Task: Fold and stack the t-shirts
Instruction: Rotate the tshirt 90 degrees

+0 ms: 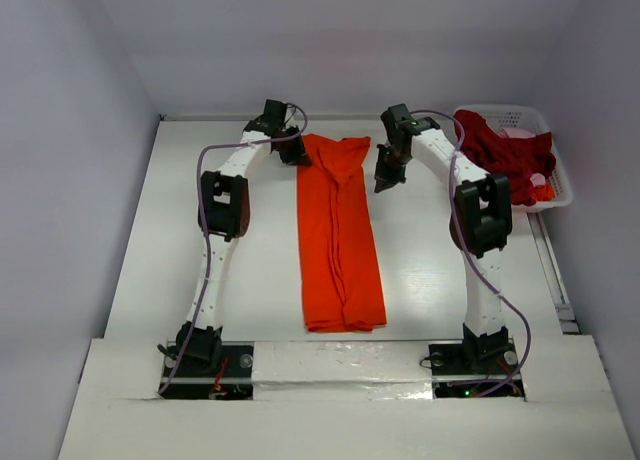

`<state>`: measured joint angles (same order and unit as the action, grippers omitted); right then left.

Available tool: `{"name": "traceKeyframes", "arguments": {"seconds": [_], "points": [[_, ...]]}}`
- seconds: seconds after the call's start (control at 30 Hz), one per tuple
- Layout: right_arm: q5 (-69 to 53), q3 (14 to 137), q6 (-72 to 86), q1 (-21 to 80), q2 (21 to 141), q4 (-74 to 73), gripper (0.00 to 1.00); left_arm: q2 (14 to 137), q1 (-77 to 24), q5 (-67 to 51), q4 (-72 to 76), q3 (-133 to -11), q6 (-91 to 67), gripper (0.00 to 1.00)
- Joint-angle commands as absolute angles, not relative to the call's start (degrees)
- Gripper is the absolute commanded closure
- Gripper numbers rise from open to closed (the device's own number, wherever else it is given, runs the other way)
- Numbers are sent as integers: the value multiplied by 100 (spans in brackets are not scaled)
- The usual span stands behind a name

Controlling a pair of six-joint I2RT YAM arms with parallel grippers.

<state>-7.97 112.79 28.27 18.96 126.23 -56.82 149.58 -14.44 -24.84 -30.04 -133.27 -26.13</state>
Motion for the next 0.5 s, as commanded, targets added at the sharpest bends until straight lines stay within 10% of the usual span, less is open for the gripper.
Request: {"name": "traceKeyframes", "arguments": {"seconds": [0.0,0.47], "points": [[-879,11180,2821,1969,12252,-5414,100,15328,-1380,-2381,-3305,-13342,-2303,100],[-975,11153,2856,2021,12147,-5388,100,15398,-1380,-3181,-2936,-13307,-2373,100]]}}
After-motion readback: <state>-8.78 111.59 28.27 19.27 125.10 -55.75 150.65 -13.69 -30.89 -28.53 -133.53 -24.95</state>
